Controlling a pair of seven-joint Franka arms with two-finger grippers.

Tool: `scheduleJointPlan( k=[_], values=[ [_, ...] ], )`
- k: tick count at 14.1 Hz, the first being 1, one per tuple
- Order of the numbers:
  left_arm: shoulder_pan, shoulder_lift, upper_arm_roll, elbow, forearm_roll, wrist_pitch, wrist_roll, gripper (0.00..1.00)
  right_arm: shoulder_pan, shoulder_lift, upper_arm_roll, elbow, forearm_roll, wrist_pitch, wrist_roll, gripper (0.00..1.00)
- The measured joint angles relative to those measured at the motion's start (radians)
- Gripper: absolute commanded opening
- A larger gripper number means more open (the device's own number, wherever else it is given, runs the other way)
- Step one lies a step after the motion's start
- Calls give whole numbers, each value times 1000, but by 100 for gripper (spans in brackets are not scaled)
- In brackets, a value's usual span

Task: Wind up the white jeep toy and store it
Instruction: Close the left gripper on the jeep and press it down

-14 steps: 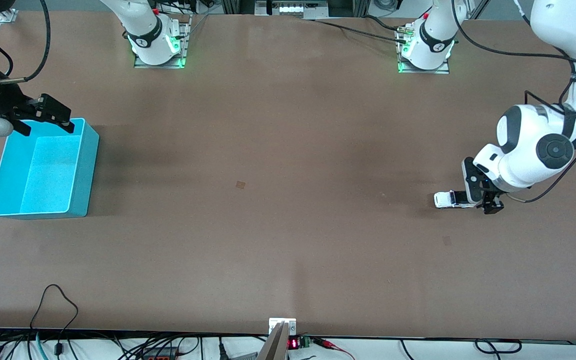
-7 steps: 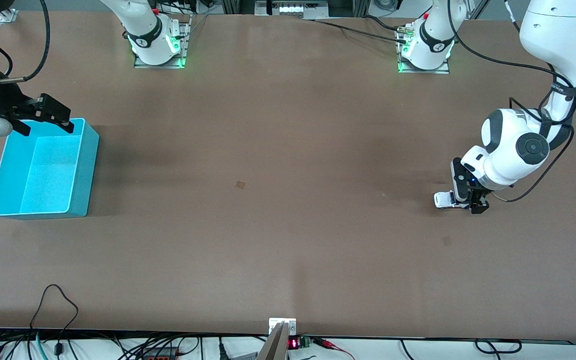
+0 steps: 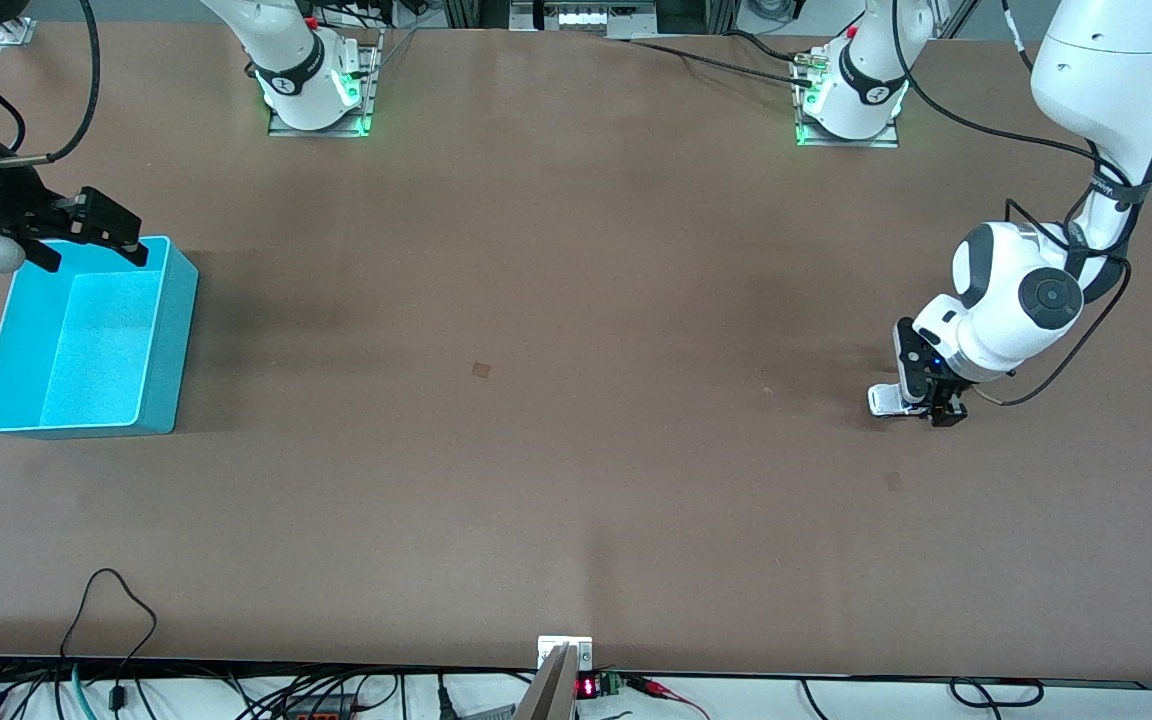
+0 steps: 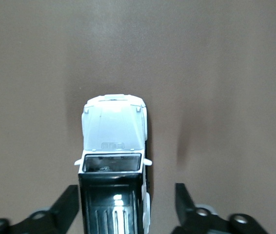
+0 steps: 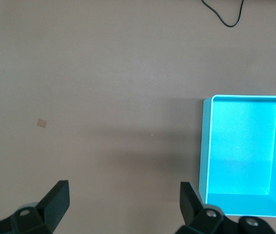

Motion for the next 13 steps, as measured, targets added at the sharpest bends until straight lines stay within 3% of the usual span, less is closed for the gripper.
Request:
scheduleJointPlan(
  k=[2,3,13],
  values=[
    [-1,1,-1,1,0,8,1,23,0,0,0,0,0,0,0,100],
    [-3,1,-2,1,0,8,2,21,0,0,0,0,0,0,0,100],
    [-1,1,-3,1,0,8,36,21,0,0,0,0,0,0,0,100]
  ],
)
